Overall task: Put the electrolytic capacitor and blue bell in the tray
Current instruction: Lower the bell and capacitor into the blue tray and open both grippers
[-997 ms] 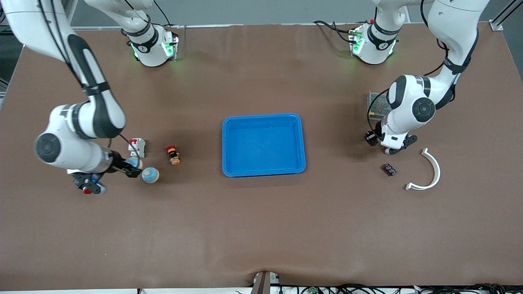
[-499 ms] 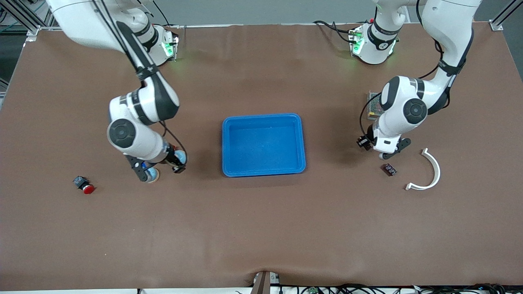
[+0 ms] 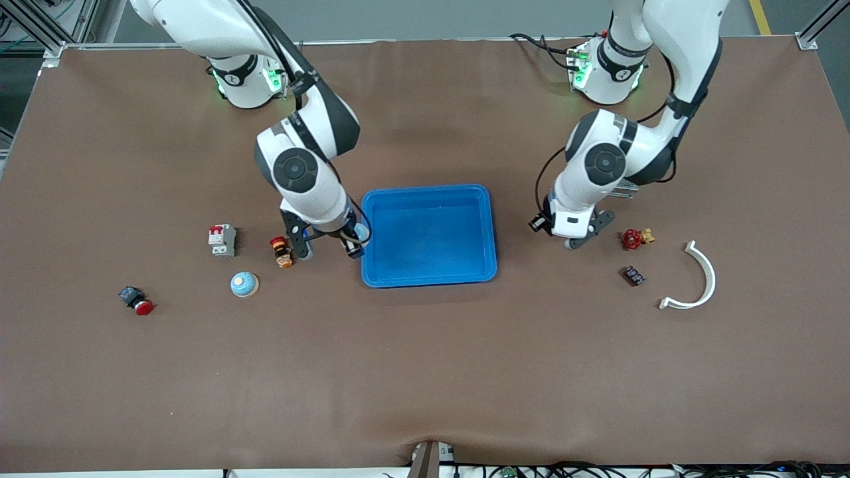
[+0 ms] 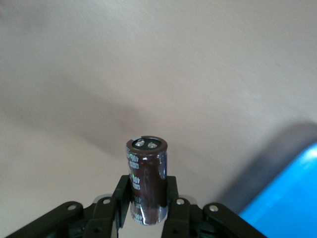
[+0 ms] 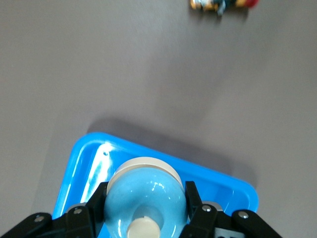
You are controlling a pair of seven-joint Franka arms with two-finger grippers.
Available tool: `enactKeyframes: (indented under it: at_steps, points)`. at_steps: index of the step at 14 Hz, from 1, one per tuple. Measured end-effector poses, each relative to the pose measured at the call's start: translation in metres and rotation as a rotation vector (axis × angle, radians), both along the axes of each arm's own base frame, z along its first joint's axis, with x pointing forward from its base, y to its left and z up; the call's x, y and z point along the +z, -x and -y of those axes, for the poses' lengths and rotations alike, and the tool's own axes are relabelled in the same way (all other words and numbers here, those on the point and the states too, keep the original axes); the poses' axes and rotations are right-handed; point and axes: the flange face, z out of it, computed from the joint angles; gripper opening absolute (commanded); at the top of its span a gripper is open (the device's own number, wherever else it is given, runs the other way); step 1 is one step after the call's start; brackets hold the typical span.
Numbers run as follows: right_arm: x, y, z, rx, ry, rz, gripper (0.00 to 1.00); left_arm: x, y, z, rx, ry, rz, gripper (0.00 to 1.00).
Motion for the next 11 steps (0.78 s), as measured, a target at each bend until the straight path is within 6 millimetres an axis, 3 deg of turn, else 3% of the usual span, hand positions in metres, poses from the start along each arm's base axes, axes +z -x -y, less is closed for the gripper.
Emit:
enactKeyframes:
  at_steps: [5, 8, 11]
  points:
    - [-0.037, 0.042, -0.023, -0.035, -0.022, 0.032, 0.00, 0.014, 0.017, 0.061, 0.045, 0.008, 0.020, 0.00]
    - [-0.053, 0.066, -0.035, -0.042, -0.019, 0.028, 0.00, 0.007, 0.025, 0.095, 0.097, 0.010, 0.008, 0.00]
    - [-0.056, 0.083, -0.050, -0.043, -0.015, 0.021, 0.00, -0.003, 0.025, 0.128, 0.166, 0.018, -0.005, 0.00]
